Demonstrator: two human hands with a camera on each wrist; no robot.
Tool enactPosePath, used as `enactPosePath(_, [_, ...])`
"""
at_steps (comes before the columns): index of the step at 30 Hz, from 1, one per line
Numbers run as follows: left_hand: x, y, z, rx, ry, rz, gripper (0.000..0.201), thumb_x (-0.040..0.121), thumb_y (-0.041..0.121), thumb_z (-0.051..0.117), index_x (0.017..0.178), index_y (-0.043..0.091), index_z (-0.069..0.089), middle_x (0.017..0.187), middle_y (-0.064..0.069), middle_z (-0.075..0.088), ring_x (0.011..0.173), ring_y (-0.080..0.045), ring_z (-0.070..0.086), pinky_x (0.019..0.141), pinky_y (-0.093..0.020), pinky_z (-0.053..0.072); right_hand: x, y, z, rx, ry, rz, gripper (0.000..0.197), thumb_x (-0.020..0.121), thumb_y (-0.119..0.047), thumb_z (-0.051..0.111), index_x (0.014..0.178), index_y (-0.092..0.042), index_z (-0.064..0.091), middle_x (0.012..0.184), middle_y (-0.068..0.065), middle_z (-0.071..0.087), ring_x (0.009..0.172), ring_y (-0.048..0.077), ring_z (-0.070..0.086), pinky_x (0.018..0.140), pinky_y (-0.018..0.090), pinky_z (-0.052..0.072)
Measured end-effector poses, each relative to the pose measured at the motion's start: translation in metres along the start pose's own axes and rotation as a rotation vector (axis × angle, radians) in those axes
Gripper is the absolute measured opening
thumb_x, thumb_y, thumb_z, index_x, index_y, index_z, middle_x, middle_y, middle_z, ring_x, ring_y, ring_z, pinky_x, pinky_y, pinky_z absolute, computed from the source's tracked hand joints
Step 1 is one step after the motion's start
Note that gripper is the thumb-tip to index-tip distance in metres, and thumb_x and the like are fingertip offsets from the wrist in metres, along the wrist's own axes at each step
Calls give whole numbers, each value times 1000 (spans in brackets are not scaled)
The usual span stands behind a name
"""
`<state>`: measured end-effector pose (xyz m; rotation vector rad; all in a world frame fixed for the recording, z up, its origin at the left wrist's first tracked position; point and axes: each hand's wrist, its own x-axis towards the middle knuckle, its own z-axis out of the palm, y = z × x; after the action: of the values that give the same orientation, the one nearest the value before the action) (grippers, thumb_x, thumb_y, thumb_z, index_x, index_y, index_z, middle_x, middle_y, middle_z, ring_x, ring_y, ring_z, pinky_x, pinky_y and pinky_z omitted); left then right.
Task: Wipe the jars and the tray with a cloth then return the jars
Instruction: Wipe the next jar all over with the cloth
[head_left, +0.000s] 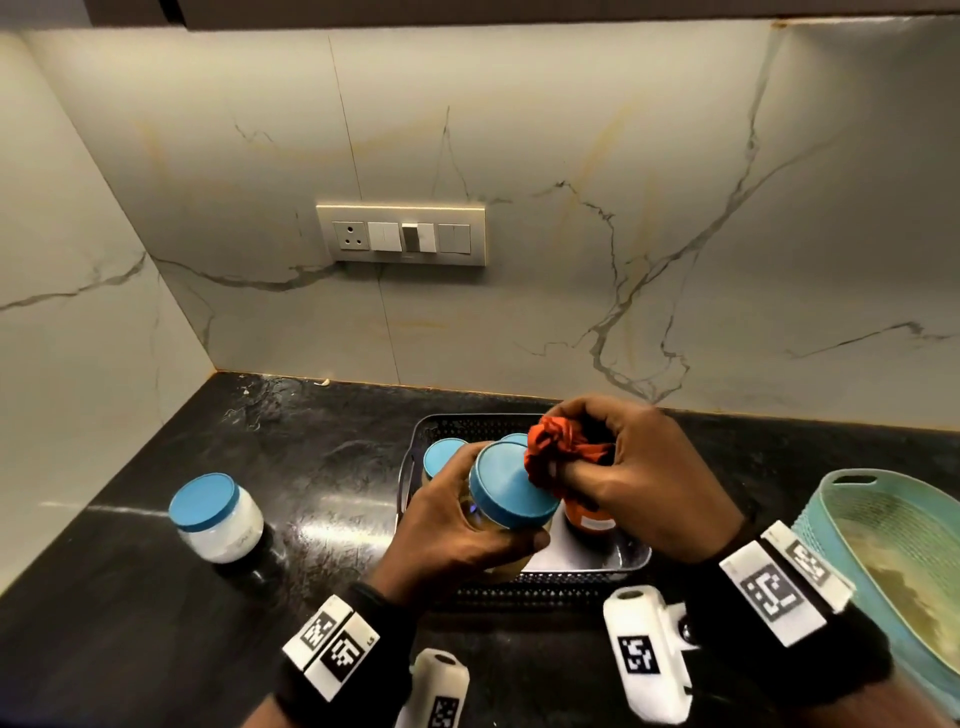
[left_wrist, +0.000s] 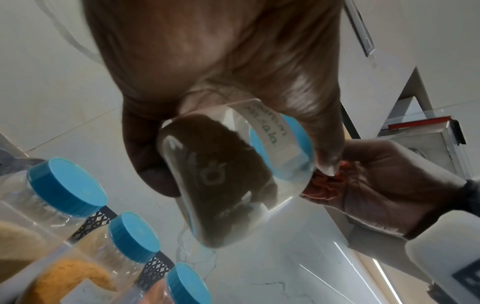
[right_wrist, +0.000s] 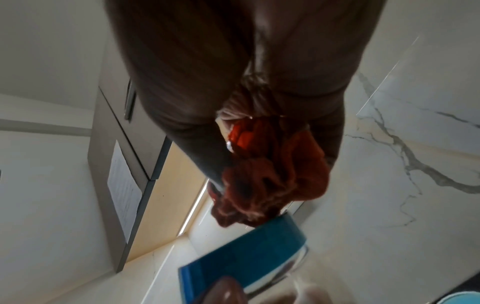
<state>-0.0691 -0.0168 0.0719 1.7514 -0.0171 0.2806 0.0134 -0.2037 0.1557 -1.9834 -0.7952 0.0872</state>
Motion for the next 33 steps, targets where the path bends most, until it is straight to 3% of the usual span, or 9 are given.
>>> enactPosePath(4, [0, -2, 3, 147, 44, 88, 77, 65, 35, 96, 132, 27, 57, 123, 3, 68, 114, -22, 67, 96, -45, 56, -2, 1, 9, -194, 35, 8, 23, 73, -17, 79, 89, -28, 69, 78, -12, 72, 75, -2, 67, 68, 14, 53])
enactPosePath(7, [-2, -6, 4, 245, 59, 131, 81, 63, 42, 96, 133, 29, 57, 124, 6, 67, 114, -20, 66, 95, -43, 56, -1, 3, 14, -242, 75, 22, 21, 73, -21, 79, 89, -29, 67, 78, -13, 70, 75, -3, 65, 67, 10, 50])
enactPosePath(14, [0, -6, 4, 358, 41, 223, 84, 63, 45, 95, 136, 31, 57, 125, 13, 65, 115, -15, 64, 94, -38, 54, 4, -3, 15, -251, 54, -15, 23, 76, -14, 78, 95, -26, 70, 84, -11, 72, 80, 2, 67, 74, 25, 57])
enactPosePath(17, [3, -3, 2, 477, 8, 234, 84, 64, 53, 91, 137, 31, 56, 123, 17, 63, 113, -7, 61, 92, -30, 52, 6, -8, 14, -243, 35, -61, 28, 74, -6, 73, 94, -25, 71, 84, -10, 73, 80, 3, 68, 74, 29, 58])
enactPosePath(20, [4, 0, -1, 592, -13, 240, 72, 64, 58, 87, 126, 36, 58, 113, 22, 59, 103, 0, 56, 85, -23, 49, 3, -11, 13, -254, -5, -115, 32, 72, -5, 73, 95, -27, 71, 84, -13, 72, 79, 1, 68, 74, 26, 58])
enactPosePath(26, [8, -1, -7, 683, -48, 200, 78, 62, 66, 82, 130, 39, 57, 117, 20, 61, 105, -3, 58, 87, -31, 53, -10, -14, 14, -219, -116, -188, 36, 74, 1, 75, 96, -26, 70, 87, -13, 71, 81, 1, 67, 72, 13, 53])
enactPosePath(30, [9, -2, -12, 670, -21, 186, 87, 61, 66, 80, 137, 33, 56, 122, 16, 63, 110, -5, 61, 90, -31, 54, -17, -14, 13, -177, -183, -196, 38, 74, 7, 70, 99, -22, 69, 86, -11, 71, 80, 4, 67, 72, 17, 53])
enactPosePath(33, [8, -3, -17, 666, -9, 161, 90, 60, 65, 79, 139, 30, 54, 123, 14, 64, 109, -7, 62, 92, -33, 54, -20, -9, 12, -222, -262, -195, 33, 80, 1, 70, 100, -24, 68, 88, -13, 70, 80, 4, 66, 72, 20, 54])
